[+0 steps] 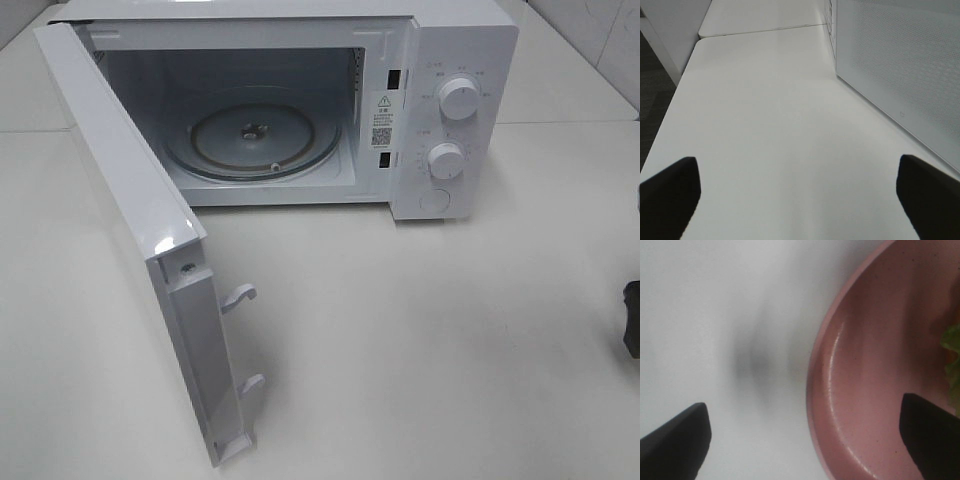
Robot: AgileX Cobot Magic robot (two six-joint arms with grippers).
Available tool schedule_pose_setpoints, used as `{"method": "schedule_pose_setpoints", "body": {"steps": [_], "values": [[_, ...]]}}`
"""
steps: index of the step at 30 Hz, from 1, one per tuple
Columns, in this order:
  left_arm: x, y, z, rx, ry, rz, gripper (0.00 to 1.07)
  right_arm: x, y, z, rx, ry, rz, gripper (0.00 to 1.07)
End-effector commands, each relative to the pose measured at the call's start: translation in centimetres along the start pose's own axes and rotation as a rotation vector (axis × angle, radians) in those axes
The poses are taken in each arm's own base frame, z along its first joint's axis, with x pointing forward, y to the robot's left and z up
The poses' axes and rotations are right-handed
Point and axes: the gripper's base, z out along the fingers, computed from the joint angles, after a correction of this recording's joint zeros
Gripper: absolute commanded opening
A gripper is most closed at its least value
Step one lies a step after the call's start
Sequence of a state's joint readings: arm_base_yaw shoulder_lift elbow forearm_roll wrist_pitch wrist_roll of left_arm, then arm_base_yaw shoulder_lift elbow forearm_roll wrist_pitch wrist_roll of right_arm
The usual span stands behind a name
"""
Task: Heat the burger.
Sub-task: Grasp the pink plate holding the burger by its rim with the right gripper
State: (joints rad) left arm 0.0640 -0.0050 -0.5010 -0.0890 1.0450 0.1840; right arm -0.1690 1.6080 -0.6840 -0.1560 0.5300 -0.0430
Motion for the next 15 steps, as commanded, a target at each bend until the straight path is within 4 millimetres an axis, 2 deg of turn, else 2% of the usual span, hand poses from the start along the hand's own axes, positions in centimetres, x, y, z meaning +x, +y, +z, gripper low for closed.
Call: {"method": "schedule_pose_setpoints", "body": {"steps": [1,7,15], "values": [[0.1,0.0,-0.2,-0.003,-0.028,-0.006,1.0,-0.1,-0.7,0.9,0.003,0.012,0.014,0.98],[0.1,0.0,-0.2,-0.003,-0.028,-0.006,1.0,0.1,-1.6,3.0,-0.016,0.074,0.047,0.96],[0.1,0.0,-0.2,-0.003,-0.028,-0.006,1.0,-0.4,-1.7,3.9,-0.043,0.088,0.033,0.92]]}}
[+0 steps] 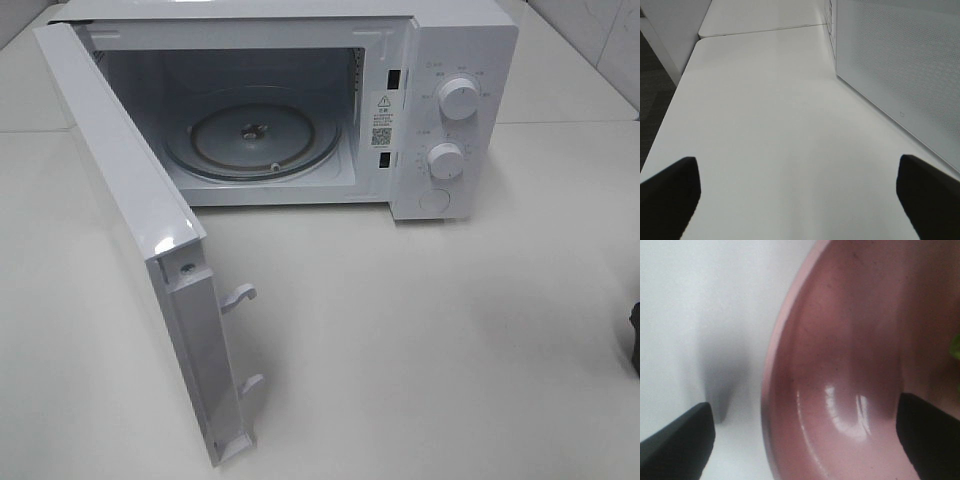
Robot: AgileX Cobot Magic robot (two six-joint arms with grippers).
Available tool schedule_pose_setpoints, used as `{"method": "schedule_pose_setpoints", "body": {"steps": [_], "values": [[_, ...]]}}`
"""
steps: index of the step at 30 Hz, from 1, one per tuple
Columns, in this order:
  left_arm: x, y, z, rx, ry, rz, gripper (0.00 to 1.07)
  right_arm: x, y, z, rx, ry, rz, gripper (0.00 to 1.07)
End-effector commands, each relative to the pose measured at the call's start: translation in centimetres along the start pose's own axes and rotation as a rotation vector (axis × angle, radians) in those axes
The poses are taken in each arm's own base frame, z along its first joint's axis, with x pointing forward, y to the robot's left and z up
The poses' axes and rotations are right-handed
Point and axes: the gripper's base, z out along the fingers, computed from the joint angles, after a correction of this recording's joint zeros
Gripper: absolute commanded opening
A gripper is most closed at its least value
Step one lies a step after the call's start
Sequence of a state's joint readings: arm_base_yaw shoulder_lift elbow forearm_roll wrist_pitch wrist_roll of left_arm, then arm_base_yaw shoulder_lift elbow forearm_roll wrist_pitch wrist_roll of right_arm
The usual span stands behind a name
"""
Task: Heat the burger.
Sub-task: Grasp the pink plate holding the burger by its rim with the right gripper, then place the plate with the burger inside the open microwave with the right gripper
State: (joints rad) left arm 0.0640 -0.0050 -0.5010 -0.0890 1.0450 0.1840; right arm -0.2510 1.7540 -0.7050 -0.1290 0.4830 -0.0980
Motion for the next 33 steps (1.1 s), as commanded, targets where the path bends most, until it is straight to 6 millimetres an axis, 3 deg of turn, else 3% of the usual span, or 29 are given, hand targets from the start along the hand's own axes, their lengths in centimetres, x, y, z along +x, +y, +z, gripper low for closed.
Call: {"method": "schedule_pose_setpoints", "body": {"steps": [1,7,9,11,12,13,14,15,16,17,18,19,33], "values": [[0.09,-0.04,-0.23,-0.003,-0.028,-0.006,1.0,-0.16,-0.04,0.37,-0.012,0.006,-0.006,0.92],[0.09,-0.04,-0.23,-0.003,-0.028,-0.006,1.0,-0.05,0.07,1.26,-0.023,0.043,-0.032,0.84],[0.09,-0.04,-0.23,-0.003,-0.028,-0.006,1.0,-0.15,0.04,1.17,-0.023,0.044,-0.049,0.78],[0.09,-0.04,-0.23,-0.003,-0.028,-0.006,1.0,-0.1,0.03,1.14,-0.025,0.054,-0.087,0.65],[0.09,-0.04,-0.23,-0.003,-0.028,-0.006,1.0,-0.1,0.03,1.14,-0.025,0.054,-0.087,0.65],[0.09,-0.04,-0.23,-0.003,-0.028,-0.006,1.0,-0.05,0.04,1.13,-0.026,0.059,-0.104,0.5],[0.09,-0.04,-0.23,-0.003,-0.028,-0.006,1.0,-0.05,0.04,1.13,-0.026,0.059,-0.104,0.5],[0.09,-0.04,-0.23,-0.003,-0.028,-0.006,1.0,-0.05,0.04,1.13,-0.026,0.059,-0.103,0.44],[0.09,-0.04,-0.23,-0.003,-0.028,-0.006,1.0,-0.05,0.04,1.13,-0.026,0.059,-0.102,0.24],[0.09,-0.04,-0.23,-0.003,-0.028,-0.006,1.0,-0.05,0.04,1.13,-0.026,0.059,-0.102,0.24],[0.09,-0.04,-0.23,-0.003,-0.028,-0.006,1.0,-0.05,0.04,1.13,-0.026,0.059,-0.095,0.04],[0.09,-0.04,-0.23,-0.003,-0.028,-0.006,1.0,-0.05,0.04,1.13,-0.026,0.059,-0.093,0.0],[0.09,-0.04,-0.23,-0.003,-0.028,-0.006,1.0,-0.07,0.06,1.13,-0.023,0.059,-0.009,0.0]]}}
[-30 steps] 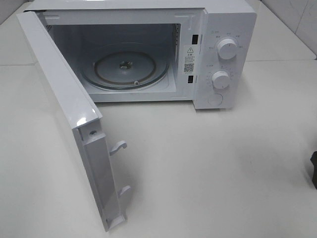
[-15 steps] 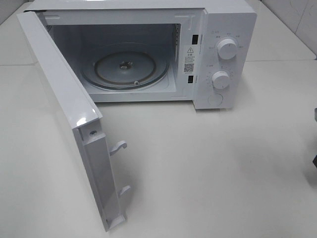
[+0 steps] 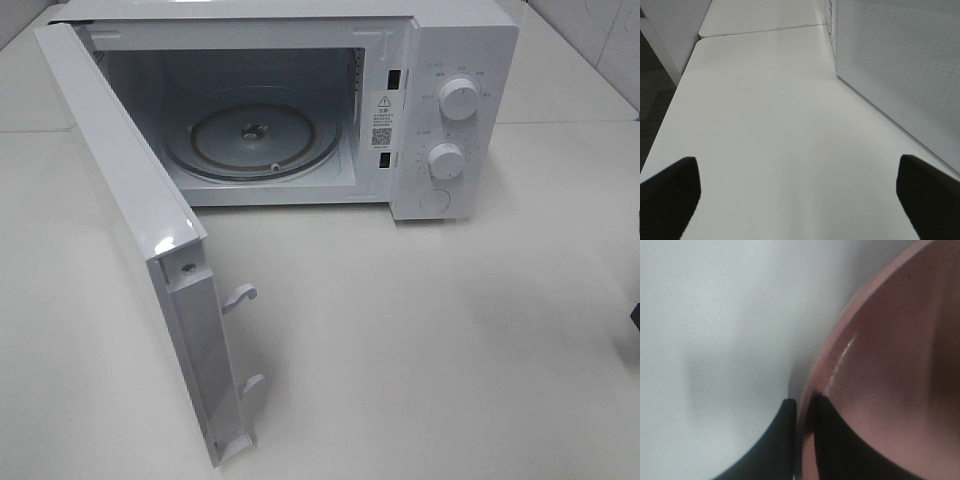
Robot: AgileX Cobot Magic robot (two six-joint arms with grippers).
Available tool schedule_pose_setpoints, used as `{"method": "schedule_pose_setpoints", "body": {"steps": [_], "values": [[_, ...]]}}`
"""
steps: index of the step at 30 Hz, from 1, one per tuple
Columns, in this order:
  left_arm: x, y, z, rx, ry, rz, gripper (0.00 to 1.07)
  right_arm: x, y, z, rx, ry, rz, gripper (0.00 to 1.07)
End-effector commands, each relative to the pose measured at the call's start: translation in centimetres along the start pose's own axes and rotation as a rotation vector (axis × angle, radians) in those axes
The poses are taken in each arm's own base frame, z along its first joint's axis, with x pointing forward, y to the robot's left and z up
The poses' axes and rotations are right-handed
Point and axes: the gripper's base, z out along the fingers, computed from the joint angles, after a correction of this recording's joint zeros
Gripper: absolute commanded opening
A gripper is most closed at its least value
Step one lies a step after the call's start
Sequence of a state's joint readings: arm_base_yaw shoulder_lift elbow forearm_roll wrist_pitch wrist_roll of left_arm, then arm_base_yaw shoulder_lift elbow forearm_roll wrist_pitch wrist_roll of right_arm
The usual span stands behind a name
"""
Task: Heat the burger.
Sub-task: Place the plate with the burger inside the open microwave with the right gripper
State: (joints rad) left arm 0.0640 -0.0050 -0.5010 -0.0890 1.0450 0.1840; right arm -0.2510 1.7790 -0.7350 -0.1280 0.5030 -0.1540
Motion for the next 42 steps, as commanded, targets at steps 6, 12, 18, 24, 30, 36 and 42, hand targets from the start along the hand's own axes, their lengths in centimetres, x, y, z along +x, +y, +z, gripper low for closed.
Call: {"method": "schedule_pose_setpoints", "body": {"steps": [6,12,18,24,30,36,42], "values": [[0.1,0.0,-0.2,-0.003,-0.028,-0.006,1.0,0.8,1.0,0.2,0.017,0.087,0.051,0.0],[0.1,0.0,-0.2,-0.003,-0.028,-0.006,1.0,0.8,3.6,-2.4,0.079,0.056,-0.07,0.0],[0.1,0.0,-0.2,-0.003,-0.028,-0.006,1.0,1.7,5.8,-5.8,0.173,0.011,-0.178,0.0],[0.1,0.0,-0.2,-0.003,-0.028,-0.006,1.0,2.8,8.0,-8.2,0.228,-0.033,-0.279,0.0],[0.1,0.0,-0.2,-0.003,-0.028,-0.006,1.0,4.2,9.6,-9.5,0.251,-0.097,-0.373,0.0],[0.1,0.0,-0.2,-0.003,-0.028,-0.006,1.0,6.9,10.9,-9.8,0.3,-0.151,-0.544,0.0],[0.1,0.0,-0.2,-0.003,-0.028,-0.006,1.0,8.9,11.9,-9.8,0.338,-0.203,-0.747,0.0]]}}
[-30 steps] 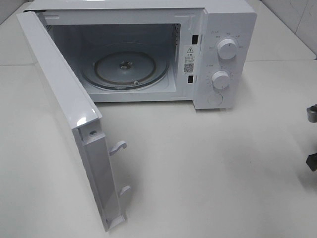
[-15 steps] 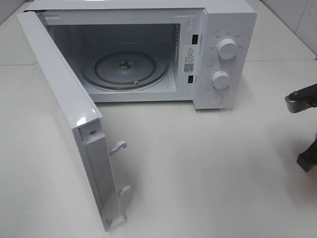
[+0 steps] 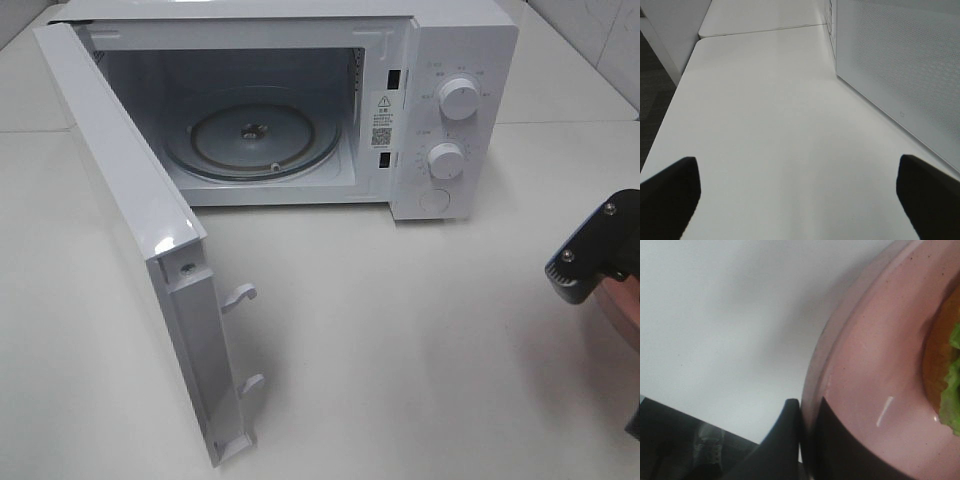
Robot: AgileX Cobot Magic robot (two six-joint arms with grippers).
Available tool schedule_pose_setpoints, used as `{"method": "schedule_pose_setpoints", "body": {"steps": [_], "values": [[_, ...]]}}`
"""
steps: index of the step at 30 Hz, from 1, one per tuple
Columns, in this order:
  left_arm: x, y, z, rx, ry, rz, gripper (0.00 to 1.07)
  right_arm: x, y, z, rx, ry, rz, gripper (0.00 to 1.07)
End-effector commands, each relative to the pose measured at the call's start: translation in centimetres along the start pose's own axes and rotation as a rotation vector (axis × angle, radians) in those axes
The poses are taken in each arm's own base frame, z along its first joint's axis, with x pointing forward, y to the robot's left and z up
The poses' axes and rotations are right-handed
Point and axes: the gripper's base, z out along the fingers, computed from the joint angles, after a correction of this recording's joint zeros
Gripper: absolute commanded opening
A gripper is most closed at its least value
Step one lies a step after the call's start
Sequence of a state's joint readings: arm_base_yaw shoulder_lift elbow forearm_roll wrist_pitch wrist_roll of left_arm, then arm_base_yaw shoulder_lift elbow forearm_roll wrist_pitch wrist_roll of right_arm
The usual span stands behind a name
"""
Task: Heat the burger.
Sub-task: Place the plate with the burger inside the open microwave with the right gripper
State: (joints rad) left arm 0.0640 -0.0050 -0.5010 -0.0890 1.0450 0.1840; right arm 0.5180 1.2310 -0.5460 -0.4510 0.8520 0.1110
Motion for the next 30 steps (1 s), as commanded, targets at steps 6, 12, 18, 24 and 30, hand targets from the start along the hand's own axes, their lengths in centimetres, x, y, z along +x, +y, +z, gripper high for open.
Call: {"method": "schedule_pose_setpoints", "body": {"steps": [6,12,18,24,30], "values": [[0.1,0.0,-0.2,-0.003,-0.028,-0.006,1.0,0.1,0.7,-0.5,0.064,-0.088,-0.287,0.0],[0.1,0.0,-0.2,-0.003,-0.028,-0.006,1.0,-0.7,1.4,-0.8,0.074,-0.175,-0.534,0.0],[0.1,0.0,-0.2,-0.003,-0.028,-0.006,1.0,-0.9,1.6,-0.8,0.093,-0.182,-0.732,0.0],[0.1,0.0,-0.2,-0.003,-0.028,-0.006,1.0,-1.2,1.7,-0.9,0.1,-0.225,-0.789,0.0],[0.1,0.0,-0.2,-0.003,-0.028,-0.006,1.0,-1.7,2.0,-1.0,0.098,-0.287,-0.798,0.0]]}}
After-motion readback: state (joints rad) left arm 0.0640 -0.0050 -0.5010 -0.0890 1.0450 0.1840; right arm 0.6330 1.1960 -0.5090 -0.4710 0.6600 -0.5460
